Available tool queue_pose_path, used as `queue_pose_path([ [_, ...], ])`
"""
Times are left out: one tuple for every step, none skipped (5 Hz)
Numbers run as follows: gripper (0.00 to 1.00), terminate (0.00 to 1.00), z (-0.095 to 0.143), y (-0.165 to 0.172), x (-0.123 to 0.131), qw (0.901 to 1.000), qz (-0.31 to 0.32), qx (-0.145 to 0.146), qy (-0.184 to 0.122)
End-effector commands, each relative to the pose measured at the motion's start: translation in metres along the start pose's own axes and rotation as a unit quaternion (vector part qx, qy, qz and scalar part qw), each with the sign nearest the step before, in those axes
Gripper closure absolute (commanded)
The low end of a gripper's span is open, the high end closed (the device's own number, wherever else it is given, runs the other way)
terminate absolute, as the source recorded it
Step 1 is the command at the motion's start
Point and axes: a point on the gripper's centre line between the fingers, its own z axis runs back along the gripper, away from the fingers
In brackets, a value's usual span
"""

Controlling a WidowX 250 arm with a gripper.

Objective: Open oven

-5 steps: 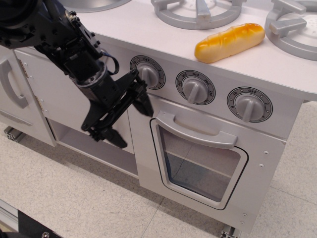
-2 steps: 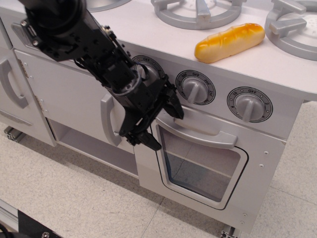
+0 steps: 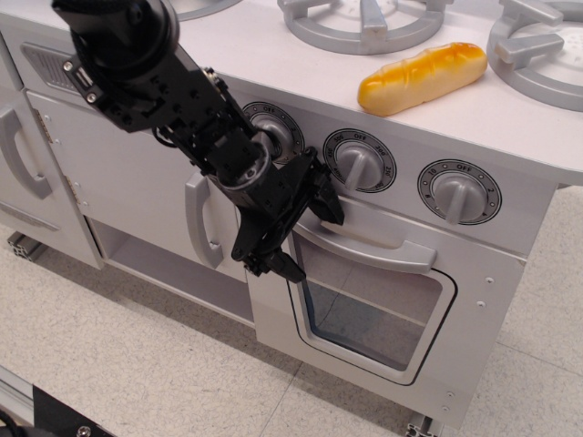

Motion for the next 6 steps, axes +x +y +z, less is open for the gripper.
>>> queue_pose_path([
  [0.00,0.00,-0.005,0.000,0.011,0.9996,0.011,0.027,-0.002],
  [0.00,0.00,0.012,0.018,0.010,0.9992,0.000,0.039,-0.003],
  [0.00,0.00,0.037,0.033,0.007,0.9991,-0.018,0.038,-0.001],
  [0.00,0.00,0.073,0.045,0.007,0.9969,-0.057,0.055,-0.003],
  [0.00,0.00,0.107,0.042,0.003,0.9924,-0.082,0.087,-0.026],
  [0.00,0.00,0.115,0.027,0.016,0.9888,-0.085,0.102,-0.067],
])
